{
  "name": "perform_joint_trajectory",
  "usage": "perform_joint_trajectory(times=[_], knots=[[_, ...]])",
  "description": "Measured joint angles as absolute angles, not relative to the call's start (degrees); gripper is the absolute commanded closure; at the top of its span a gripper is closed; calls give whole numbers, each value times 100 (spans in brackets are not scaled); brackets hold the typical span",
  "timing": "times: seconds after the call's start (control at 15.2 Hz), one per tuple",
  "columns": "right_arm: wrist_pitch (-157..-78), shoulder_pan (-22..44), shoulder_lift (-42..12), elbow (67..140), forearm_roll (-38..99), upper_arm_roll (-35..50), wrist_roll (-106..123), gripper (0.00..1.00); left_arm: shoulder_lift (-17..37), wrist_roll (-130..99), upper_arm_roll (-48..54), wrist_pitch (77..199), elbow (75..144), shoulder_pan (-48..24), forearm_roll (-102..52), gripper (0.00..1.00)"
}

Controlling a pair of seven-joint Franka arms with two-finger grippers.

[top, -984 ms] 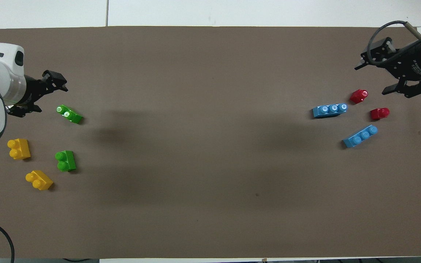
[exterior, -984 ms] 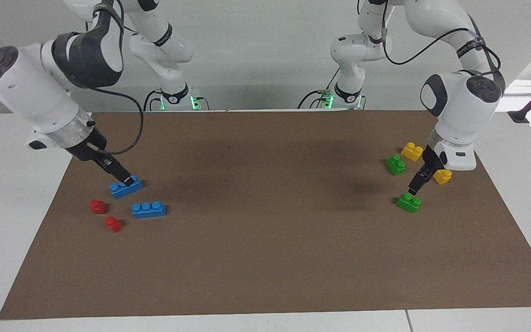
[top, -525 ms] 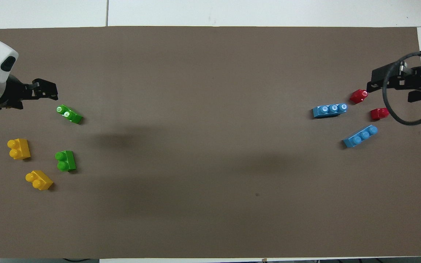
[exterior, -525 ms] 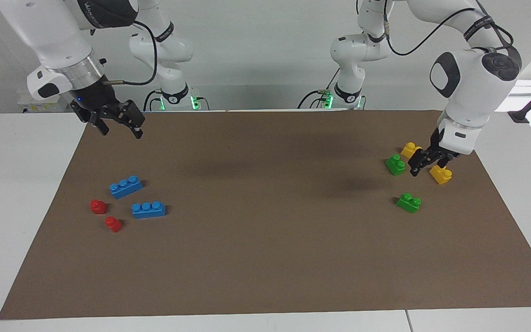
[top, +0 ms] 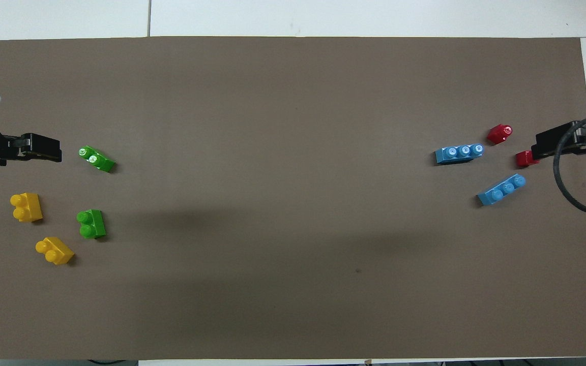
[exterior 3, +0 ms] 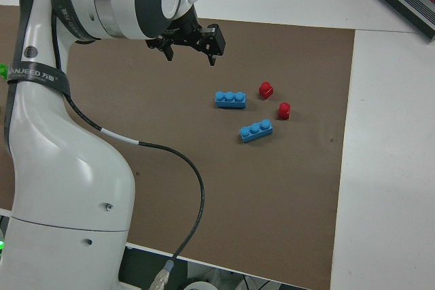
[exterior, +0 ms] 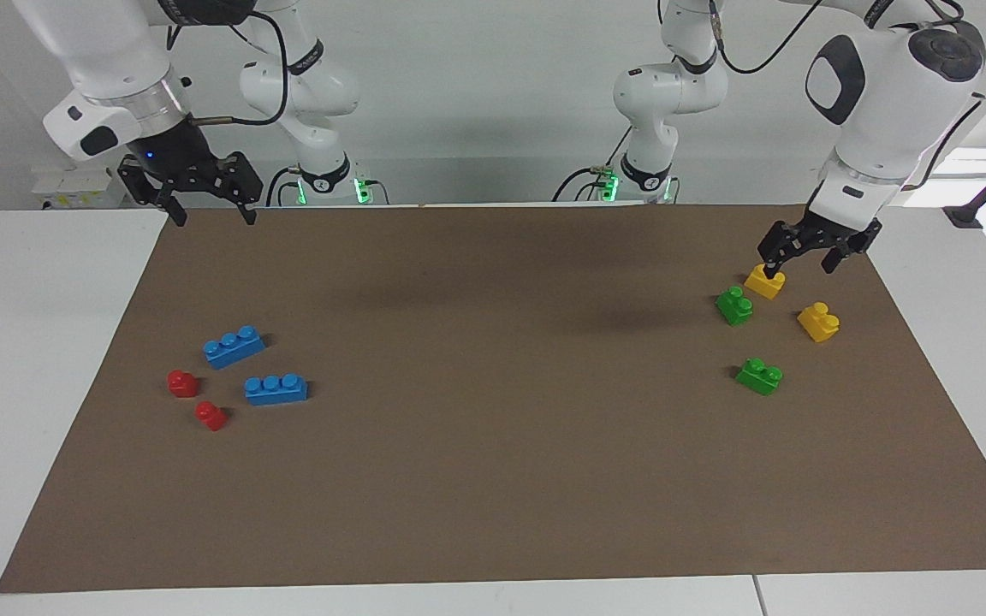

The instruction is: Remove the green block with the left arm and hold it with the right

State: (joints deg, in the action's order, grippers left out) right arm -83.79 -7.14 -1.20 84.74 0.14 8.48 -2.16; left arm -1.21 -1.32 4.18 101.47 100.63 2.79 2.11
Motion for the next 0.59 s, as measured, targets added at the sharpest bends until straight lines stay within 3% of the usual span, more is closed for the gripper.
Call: perform_joint_trajectory(times=[0.59], knots=[[-8383,-726,-40,8614,6,837,-246,0,-428,-132,370,9963,10087,280,-122,0]])
